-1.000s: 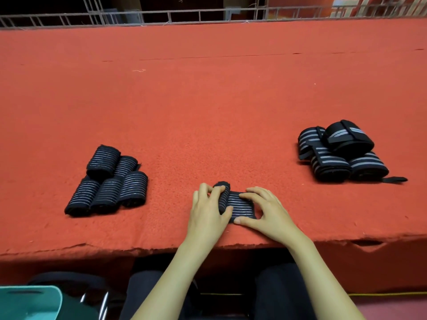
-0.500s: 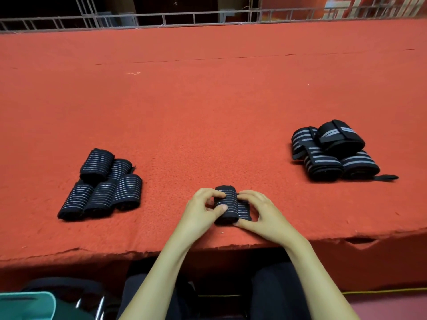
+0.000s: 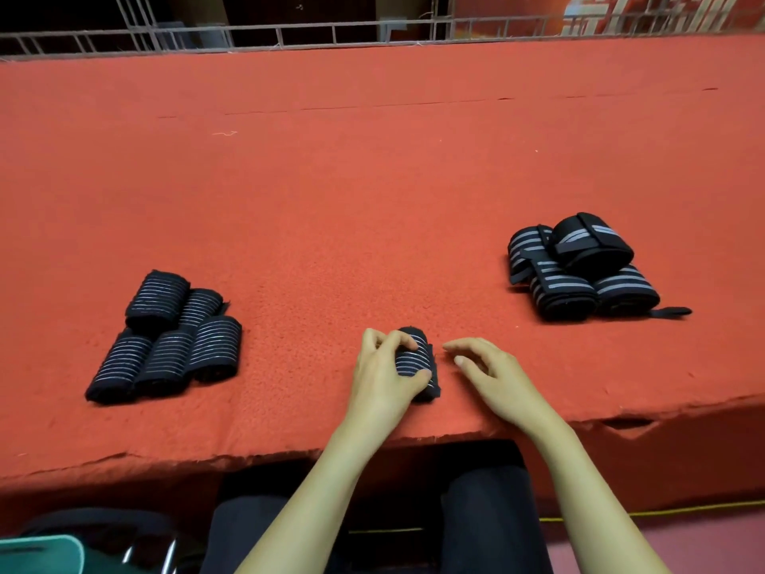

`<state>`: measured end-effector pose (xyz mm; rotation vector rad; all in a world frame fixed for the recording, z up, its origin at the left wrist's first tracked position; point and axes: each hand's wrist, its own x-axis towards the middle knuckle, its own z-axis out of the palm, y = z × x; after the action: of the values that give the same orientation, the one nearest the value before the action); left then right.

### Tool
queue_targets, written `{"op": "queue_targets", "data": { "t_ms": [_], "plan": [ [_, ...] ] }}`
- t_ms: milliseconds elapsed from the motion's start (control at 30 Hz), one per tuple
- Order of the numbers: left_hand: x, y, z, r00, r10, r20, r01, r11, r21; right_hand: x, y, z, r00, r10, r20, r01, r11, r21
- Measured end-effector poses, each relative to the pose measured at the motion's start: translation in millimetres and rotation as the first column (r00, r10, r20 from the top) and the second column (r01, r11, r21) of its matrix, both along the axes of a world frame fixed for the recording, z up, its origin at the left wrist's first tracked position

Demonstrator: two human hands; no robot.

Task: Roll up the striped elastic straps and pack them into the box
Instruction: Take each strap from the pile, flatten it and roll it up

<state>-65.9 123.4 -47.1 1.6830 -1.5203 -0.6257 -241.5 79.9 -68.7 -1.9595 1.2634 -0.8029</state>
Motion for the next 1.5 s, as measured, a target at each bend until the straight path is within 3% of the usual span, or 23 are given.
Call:
{"op": "queue_targets", "data": {
  "t_ms": [100, 233, 433, 567, 633, 733, 867, 1000, 1167, 1400, 1500],
  "plan": [
    [-9, -3, 0, 0.996, -0.089, -0.001, 0.089, 0.996, -0.022, 1, 0, 4, 0.994, -0.072, 0.077, 0.07, 0.997, 0.024],
    [-14, -1, 1, 0.93, -0.25, -0.269, 0.271, 0.962, 0.044, 0, -3, 12, 0.981, -0.163, 0.108, 0.156, 0.985, 0.068],
    [-13, 1, -9, 0.865, -0.079, -0.496, 0.115, 0.992, 0.042, -3, -4, 22, 0.979, -0.171, 0.111, 0.141, 0.961, 0.238],
    [-12, 1, -8, 0.79, -0.083, -0.608, 0.2, 0.972, 0.127, -2, -2, 24, 0.987, -0.047, 0.157, 0.01, 0.974, 0.224],
    [-8, 5, -5, 0.813, -0.145, -0.564, 0.183, 0.983, 0.012, 5, 1, 25, 0.965, 0.048, 0.257, -0.089, 0.984, 0.152],
    [2, 10, -1, 0.95, -0.16, -0.269, 0.093, 0.965, -0.243, 22, 6, 25, 0.911, 0.105, 0.398, -0.12, 0.993, 0.012],
    [20, 10, -8, 0.993, -0.089, -0.076, 0.063, 0.956, -0.286, 46, 8, 19, 0.92, 0.147, 0.364, -0.143, 0.989, -0.036],
    [29, 14, -19, 0.997, -0.074, -0.019, 0.066, 0.956, -0.286, 57, 11, 5, 0.953, 0.178, 0.244, -0.163, 0.983, -0.083],
    [26, 13, -23, 0.996, -0.09, 0.01, 0.089, 0.947, -0.308, 56, 13, -3, 0.958, 0.138, 0.252, -0.111, 0.987, -0.118],
    [26, 16, -22, 0.994, -0.097, -0.047, 0.08, 0.957, -0.277, 55, 13, -6, 0.969, 0.137, 0.208, -0.116, 0.987, -0.109],
    [29, 15, -21, 0.982, -0.083, -0.167, 0.048, 0.978, -0.203, 56, 12, -5, 0.967, 0.136, 0.218, -0.122, 0.99, -0.073]
  ]
}}
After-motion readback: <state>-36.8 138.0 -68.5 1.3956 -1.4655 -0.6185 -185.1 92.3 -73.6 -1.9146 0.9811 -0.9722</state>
